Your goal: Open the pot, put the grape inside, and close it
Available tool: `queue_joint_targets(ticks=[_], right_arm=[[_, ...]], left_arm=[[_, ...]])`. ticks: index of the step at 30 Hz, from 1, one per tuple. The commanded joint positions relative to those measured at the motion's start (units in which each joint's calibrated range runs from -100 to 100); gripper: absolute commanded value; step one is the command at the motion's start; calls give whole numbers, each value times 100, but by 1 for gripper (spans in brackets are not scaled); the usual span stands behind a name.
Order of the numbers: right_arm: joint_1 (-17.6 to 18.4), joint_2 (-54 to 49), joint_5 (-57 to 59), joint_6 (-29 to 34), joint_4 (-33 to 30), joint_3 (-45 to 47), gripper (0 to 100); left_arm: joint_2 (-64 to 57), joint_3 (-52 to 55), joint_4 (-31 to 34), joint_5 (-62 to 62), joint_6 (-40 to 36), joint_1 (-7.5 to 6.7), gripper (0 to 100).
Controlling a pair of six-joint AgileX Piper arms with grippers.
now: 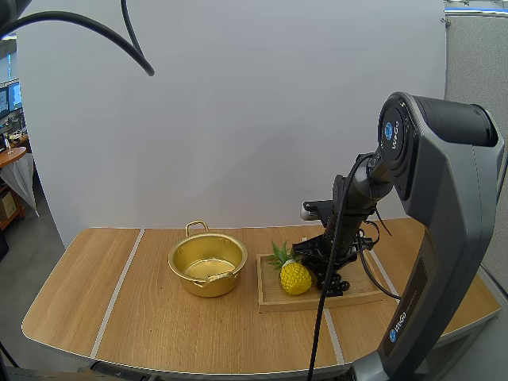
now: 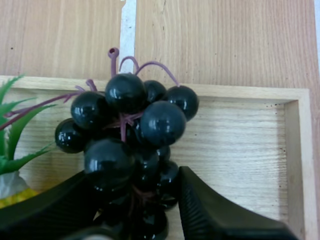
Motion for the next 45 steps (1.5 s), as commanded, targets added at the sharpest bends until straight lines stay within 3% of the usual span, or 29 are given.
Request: queue_joint_targets(ticks=[1, 20, 33, 38, 39, 41, 43, 44, 45], right_arm=[[-19, -120, 291, -68, -84, 15, 0], [-19, -3105, 1191, -68, -55, -250, 0], [-19, -3384, 1515, -68, -55, -323, 0], [-19, -3406, 1690, -132, 273, -383, 0], [-19, -3406, 1756, -171, 340, -415, 9], [-19, -3406, 1914, -230, 403, -543, 41], [-19, -3406, 2054, -230, 403, -659, 93], [-19, -3406, 2075, -230, 388, -688, 100], [-19, -3406, 2092, -244, 378, -703, 100]], left_arm=[[-31, -43, 42, -197, -32, -9, 0], [-31, -43, 42, -197, -32, -9, 0], [-31, -43, 42, -197, -32, -9, 0], [-31, -43, 42, -197, -32, -9, 0], [-31, -43, 42, -197, -32, -9, 0], [-31, -43, 42, -197, -32, -9, 0], [-31, -43, 42, -197, -32, -9, 0], [-31, -43, 42, -197, -32, -9, 0], [-31, -43, 42, -197, -32, -9, 0]])
